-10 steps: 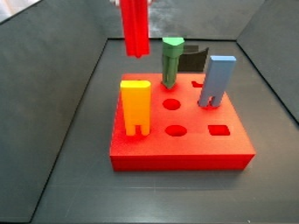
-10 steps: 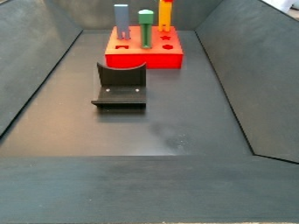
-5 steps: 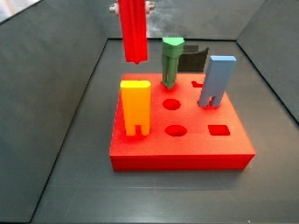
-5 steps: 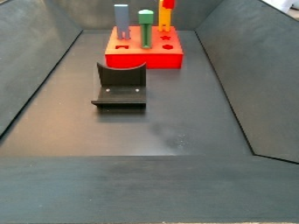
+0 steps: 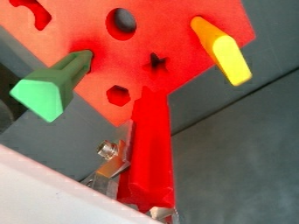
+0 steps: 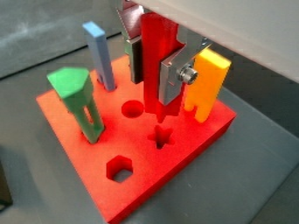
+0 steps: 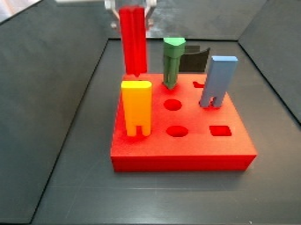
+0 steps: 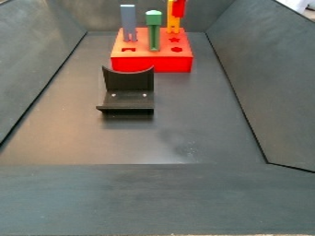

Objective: Pick up the star object. Move up. Move to above the board. Insert the star object.
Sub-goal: Insert the star object.

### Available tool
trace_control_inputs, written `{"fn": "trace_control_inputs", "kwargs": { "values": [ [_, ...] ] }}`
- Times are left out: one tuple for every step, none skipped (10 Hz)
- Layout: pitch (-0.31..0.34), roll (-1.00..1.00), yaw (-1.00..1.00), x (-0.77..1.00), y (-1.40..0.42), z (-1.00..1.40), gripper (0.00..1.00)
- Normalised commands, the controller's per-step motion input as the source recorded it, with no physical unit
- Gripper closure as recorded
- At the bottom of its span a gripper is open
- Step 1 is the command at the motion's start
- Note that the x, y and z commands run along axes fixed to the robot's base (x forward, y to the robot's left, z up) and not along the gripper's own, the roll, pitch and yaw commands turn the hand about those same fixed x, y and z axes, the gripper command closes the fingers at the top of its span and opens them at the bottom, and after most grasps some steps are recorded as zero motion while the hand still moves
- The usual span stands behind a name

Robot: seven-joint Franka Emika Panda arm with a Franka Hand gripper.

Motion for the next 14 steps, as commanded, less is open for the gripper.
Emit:
{"fn": "trace_control_inputs", "kwargs": {
  "values": [
    [-0.009, 0.08, 0.12, 0.00, 0.02, -0.22, 1.00],
    [0.000, 0.00, 0.00, 0.00, 0.00, -0.03, 1.00],
    [0.000, 0.04, 0.07, 0.01, 0.00, -0.12, 1.00],
    [-0.020, 0.05, 0.25, 0.26, -0.09, -0.25, 1.00],
    [-0.074, 0.09, 0.22, 0.37, -0.13, -0.43, 1.00],
    [-0.094, 0.12, 0.21, 0.28, -0.10, -0.47, 1.00],
    [-0.106, 0.15, 0.20, 0.20, -0.07, -0.49, 1.00],
    [-0.106, 0.18, 0.23, 0.22, 0.00, -0.53, 1.00],
    [-0.107, 0.17, 0.21, 0.15, 0.00, -0.48, 1.00],
    [0.000, 0.00, 0.00, 0.00, 0.00, -0.06, 1.00],
    [-0.036, 0.14, 0.00, 0.00, -0.02, -0.41, 1.00],
    [-0.064, 0.21, 0.00, -0.06, -0.08, -0.57, 1.00],
    [-0.074, 0.24, -0.14, -0.22, -0.13, -0.60, 1.00],
    [-0.091, 0.19, -0.26, -0.25, -0.18, -0.54, 1.00]
  ]
}}
